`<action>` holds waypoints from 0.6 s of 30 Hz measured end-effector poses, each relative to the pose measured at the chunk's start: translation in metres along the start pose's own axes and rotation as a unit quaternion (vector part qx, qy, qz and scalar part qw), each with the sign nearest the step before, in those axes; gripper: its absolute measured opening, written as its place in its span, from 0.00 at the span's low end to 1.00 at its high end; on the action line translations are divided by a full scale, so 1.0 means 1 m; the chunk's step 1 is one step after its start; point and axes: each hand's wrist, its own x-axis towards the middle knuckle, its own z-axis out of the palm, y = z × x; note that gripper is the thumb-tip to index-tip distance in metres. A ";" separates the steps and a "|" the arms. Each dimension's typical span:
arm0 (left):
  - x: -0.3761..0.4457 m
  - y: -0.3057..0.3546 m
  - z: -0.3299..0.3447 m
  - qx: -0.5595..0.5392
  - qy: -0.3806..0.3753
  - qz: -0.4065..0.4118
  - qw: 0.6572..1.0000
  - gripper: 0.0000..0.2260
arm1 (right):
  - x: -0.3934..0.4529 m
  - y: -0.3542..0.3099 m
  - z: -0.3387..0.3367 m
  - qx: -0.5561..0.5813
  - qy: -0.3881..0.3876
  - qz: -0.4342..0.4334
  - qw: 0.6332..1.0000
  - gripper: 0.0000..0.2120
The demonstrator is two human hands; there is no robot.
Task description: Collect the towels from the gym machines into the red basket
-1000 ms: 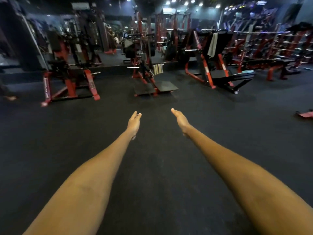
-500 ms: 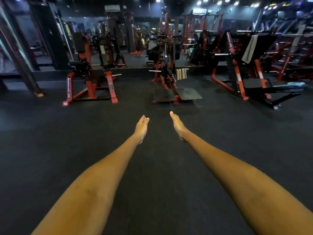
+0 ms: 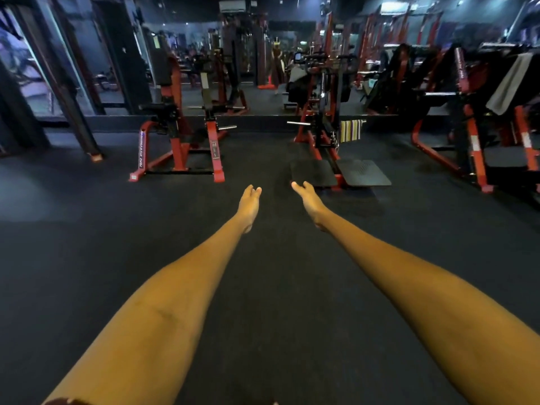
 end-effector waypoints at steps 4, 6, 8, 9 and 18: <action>0.109 0.017 0.004 -0.020 -0.007 0.004 1.000 0.24 | 0.107 -0.017 0.001 0.005 0.002 0.008 1.000 0.32; 0.170 0.033 0.005 -0.027 -0.003 0.008 1.000 0.24 | 0.167 -0.032 0.005 0.000 0.008 -0.001 1.000 0.32; 0.218 0.049 0.004 -0.037 0.004 0.014 0.999 0.24 | 0.216 -0.044 0.009 -0.006 0.012 -0.012 1.000 0.31; 0.236 0.057 0.004 -0.033 0.002 0.016 0.999 0.24 | 0.236 -0.050 0.011 -0.012 0.012 -0.014 1.000 0.31; 0.453 0.068 -0.007 0.020 0.009 0.004 1.000 0.25 | 0.469 -0.059 0.036 0.006 0.012 0.003 1.000 0.32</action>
